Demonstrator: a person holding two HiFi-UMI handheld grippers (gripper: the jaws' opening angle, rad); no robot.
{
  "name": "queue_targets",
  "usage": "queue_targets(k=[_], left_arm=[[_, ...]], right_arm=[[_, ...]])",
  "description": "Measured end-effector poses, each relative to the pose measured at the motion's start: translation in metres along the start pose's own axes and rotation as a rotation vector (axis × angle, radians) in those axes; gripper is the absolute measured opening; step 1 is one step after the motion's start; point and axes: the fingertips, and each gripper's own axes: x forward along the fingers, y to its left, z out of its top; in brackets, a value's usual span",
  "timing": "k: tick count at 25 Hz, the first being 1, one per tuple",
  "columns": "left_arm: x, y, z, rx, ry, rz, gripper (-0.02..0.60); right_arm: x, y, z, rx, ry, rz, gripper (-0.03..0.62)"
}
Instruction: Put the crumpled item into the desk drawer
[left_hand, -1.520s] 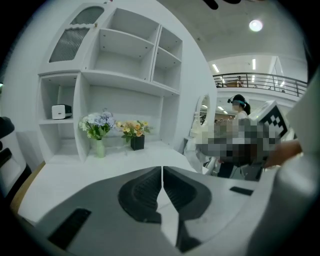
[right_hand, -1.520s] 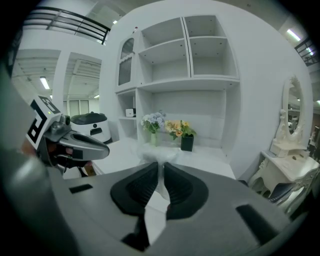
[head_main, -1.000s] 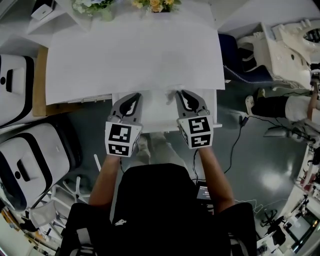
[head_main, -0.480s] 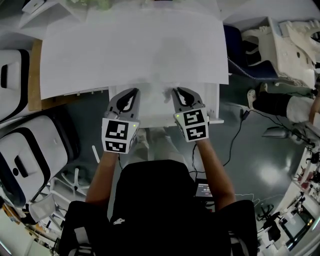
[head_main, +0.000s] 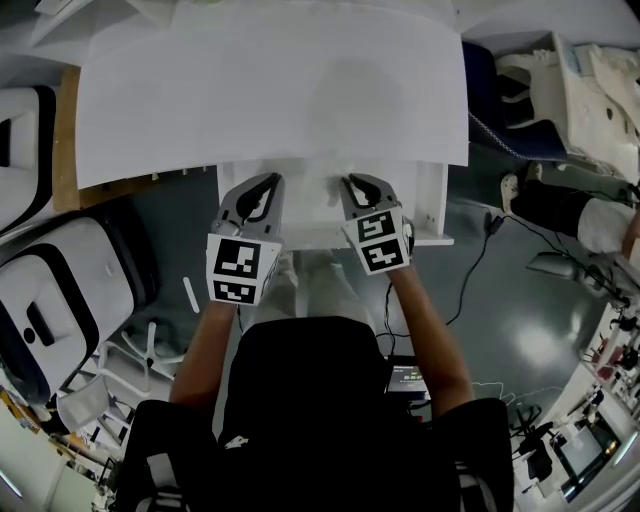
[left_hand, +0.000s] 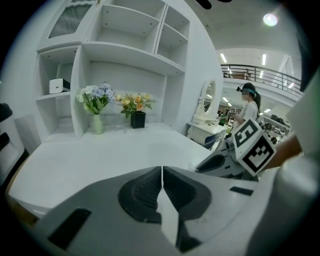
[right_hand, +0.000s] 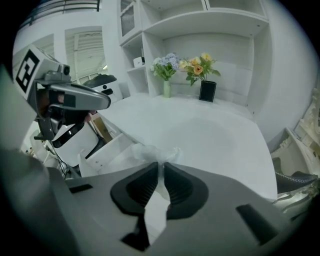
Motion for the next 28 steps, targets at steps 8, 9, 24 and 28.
queue_targets(k=[8,9,24,28], left_arm=[[0.006,0.007,-0.012,-0.028,0.017,0.011,0.011],[0.007,0.008,-0.014,-0.026,0.022,0.014,0.011],[0.013,0.007,-0.028,-0.049,0.067,-0.006,0.011],[0.014,0.007,-0.034,-0.054,0.083,-0.007,0.011]], right_arm=[[0.031,0.008,-0.027,-0.032,0.093,0.050,0.035],[0.035,0.008,-0.031,-0.039,0.103,0.053,0.035],[0.085,0.012,-0.083,-0.122,0.293,0.096,0.038],[0.090,0.013,-0.088,-0.153,0.319,0.107,0.040]])
